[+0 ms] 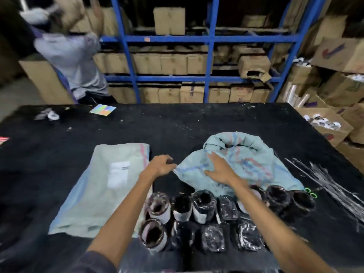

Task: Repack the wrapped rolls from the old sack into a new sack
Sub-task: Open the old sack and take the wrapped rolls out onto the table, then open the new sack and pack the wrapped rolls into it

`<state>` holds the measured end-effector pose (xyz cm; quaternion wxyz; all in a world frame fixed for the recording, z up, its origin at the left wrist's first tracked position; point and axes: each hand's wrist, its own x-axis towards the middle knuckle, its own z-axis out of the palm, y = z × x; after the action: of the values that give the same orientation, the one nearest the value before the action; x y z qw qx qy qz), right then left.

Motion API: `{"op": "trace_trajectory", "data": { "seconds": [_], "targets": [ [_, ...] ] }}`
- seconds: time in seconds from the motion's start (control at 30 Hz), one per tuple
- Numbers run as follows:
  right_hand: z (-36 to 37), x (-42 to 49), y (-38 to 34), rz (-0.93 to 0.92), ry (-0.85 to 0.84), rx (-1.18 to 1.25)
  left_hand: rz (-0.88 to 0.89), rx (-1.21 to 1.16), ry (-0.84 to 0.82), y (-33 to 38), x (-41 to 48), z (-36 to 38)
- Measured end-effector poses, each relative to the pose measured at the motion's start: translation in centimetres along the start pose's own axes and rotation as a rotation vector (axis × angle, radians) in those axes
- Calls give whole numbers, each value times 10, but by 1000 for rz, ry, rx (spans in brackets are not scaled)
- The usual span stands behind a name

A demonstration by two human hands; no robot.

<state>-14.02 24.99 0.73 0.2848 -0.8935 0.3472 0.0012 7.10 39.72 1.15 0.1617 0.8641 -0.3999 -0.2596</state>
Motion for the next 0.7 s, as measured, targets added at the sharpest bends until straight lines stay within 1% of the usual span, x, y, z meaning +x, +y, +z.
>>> {"op": "trace_trajectory", "data": {
  "seconds": [0.07, 0.1, 0.13, 0.2, 0.27, 0.33, 0.4, 0.43, 0.5, 0.57, 0.6, 0.63, 0.67, 0.7],
  "targets": [
    [34, 5, -52, -81, -54, 15, -50, 39, 50, -42, -27, -23],
    [56, 7, -84, -127, -103, -3, -91, 80, 64, -76, -43, -34],
    [76, 8, -105, -180, -142, -20, -133, 126, 55, -103, -57, -40],
    [120, 7, -154, -277, -247, -58, -228, 198, 3, -166, -89, -47],
    [158, 4, -182, -307, -354, -117, -266, 299, -79, -211, -113, -39],
    [205, 4, -208, -317, -464, -196, -253, 449, -152, -252, -130, -24],
    [244, 3, -227, -316, -533, -291, -214, 573, -178, -282, -137, -2],
    [268, 6, -236, -299, -560, -371, -209, 595, -183, -301, -137, 11],
    [298, 5, -246, -207, -587, -575, -210, 614, -169, -320, -138, 32],
    [318, 6, -251, -106, -574, -698, -223, 564, -136, -336, -133, 47],
    [320, 6, -253, -99, -549, -731, -226, 522, -96, -341, -131, 52],
    [324, 11, -252, -134, -514, -750, -225, 489, -48, -348, -125, 59],
    [322, 17, -250, -184, -483, -731, -215, 471, -1, -351, -120, 62],
    [316, 23, -249, -229, -462, -691, -226, 457, 0, -349, -117, 57]
  ]
}}
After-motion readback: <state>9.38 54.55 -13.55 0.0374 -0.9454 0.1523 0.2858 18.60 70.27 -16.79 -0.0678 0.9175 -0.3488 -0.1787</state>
